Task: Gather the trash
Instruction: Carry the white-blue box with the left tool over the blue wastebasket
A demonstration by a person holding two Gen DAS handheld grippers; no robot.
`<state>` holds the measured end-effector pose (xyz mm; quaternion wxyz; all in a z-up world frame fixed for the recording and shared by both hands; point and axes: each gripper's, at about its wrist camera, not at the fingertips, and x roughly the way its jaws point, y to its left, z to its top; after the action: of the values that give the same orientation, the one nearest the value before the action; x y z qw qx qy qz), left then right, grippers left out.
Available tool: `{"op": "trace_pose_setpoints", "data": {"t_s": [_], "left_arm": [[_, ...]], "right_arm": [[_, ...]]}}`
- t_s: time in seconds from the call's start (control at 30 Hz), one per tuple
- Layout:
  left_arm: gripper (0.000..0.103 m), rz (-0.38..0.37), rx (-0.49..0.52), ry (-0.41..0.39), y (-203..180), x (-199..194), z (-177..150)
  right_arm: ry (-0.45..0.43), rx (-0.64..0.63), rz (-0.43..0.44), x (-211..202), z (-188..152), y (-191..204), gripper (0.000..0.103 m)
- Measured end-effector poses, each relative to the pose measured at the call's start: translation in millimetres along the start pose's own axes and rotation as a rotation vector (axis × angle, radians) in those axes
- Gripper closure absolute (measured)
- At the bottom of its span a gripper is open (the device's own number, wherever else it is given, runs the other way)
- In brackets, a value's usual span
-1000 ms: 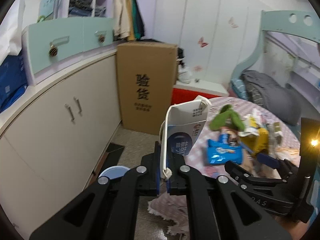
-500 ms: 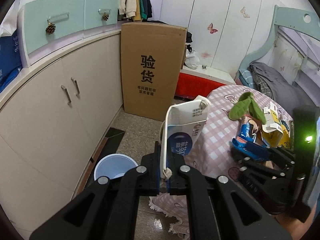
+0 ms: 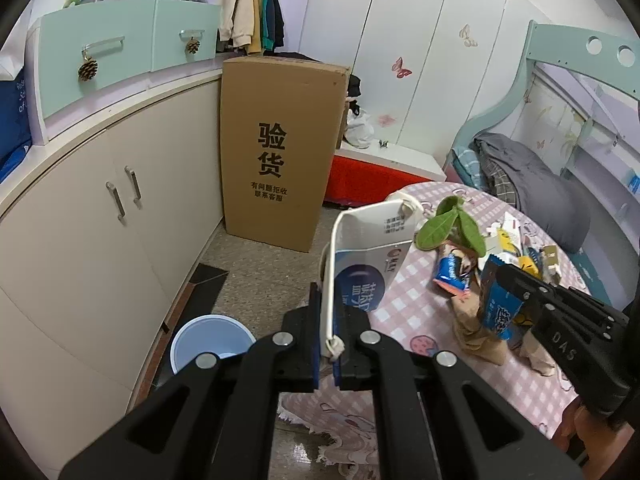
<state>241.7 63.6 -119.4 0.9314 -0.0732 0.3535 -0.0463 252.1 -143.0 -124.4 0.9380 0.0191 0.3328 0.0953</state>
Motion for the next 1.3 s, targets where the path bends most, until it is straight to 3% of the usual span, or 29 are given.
{"op": "trace_pose_setpoints", "data": {"t_s": [0.23,0.47,0.63,0.83,0.97,1.03,1.2,1.3], "left_arm": [[0.099,-0.016,-0.017,-0.006,1.4,-7.8,4.2],[0.099,0.023,-0.07,-0.013,28.6,-10.0,7.4],[0.099,0.12,-0.146,-0.006,78.0,-1.2,10.2],[0.099,0.292,-0.23,0.043,149.5,28.1,9.2],[0.098,0.364,-0.265,0.097,186.1,54.0,4.3],[0.098,0.378,-0.279,0.126,199.4,66.9,0.6],[0.098,0.396,-0.285,0.178,214.1,86.4,-8.9],[0.098,0.394,-0.28,0.193,212.8,92.5,-11.8]], "right_arm": [[-0.058,0.014,0.019,-24.5,11.5,1.0,0.101],[-0.073,-0.033,0.13,-25.2,26.4,38.9,0.101],[-0.041,-0.09,0.242,5.8,35.6,89.4,0.101],[0.069,-0.143,0.363,82.9,32.1,157.5,0.101],[0.152,-0.127,0.454,137.3,21.3,190.3,0.1],[0.188,-0.144,0.407,162.3,14.6,202.6,0.096],[0.236,-0.102,0.395,188.1,-0.4,205.0,0.062],[0.23,-0.109,0.373,185.7,-5.9,201.5,0.055]]}}
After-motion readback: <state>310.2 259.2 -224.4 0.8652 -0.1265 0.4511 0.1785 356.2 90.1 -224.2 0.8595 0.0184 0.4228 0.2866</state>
